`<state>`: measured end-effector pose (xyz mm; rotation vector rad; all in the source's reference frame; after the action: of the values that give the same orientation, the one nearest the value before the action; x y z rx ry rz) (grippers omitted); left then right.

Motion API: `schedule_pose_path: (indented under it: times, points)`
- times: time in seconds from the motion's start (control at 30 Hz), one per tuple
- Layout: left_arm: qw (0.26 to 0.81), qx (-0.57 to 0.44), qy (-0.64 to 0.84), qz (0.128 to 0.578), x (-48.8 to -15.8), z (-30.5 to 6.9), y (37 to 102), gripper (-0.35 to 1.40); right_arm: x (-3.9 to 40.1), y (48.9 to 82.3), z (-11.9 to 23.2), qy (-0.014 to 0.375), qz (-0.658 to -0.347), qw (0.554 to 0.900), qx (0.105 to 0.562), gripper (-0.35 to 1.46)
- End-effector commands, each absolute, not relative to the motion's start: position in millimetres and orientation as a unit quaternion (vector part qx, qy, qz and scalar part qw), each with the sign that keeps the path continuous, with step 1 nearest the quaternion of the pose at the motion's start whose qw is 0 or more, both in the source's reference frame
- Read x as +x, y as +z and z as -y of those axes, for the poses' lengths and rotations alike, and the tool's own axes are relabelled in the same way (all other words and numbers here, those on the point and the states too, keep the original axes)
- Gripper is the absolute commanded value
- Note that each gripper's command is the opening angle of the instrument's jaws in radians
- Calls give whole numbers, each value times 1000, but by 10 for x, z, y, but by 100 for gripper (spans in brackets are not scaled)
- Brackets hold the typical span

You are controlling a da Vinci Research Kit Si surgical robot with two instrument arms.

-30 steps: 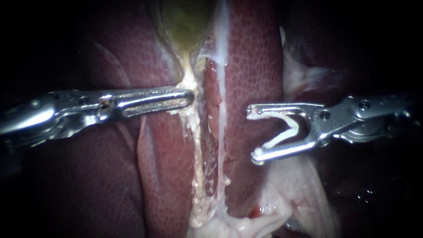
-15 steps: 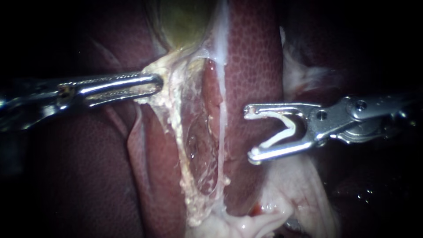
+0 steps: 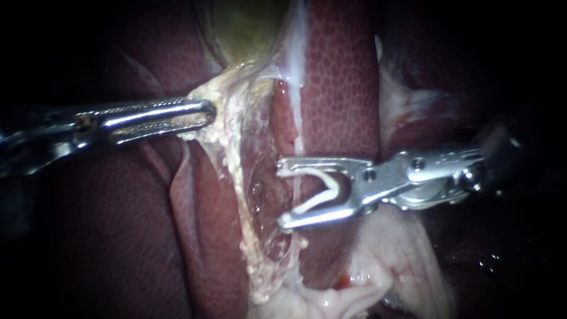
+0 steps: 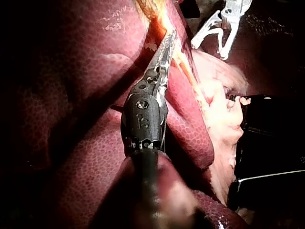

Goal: Clipping first clip left tube

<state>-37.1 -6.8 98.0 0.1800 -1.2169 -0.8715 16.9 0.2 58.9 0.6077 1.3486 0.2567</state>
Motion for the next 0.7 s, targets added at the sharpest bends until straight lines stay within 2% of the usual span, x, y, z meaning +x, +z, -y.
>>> schedule_pose_path:
  times: [0.03, 0.33, 0.7]
  points:
    - [729, 82, -396, 552, -371, 68, 980, -35, 173, 594, 0, 117, -612, 731, 278, 60]
    - [729, 81, -396, 552, -372, 68, 981, -35, 199, 628, 20, 120, -605, 731, 293, 60]
    - [729, 81, -396, 552, -372, 68, 981, -35, 215, 639, 36, 116, -602, 727, 310, 60]
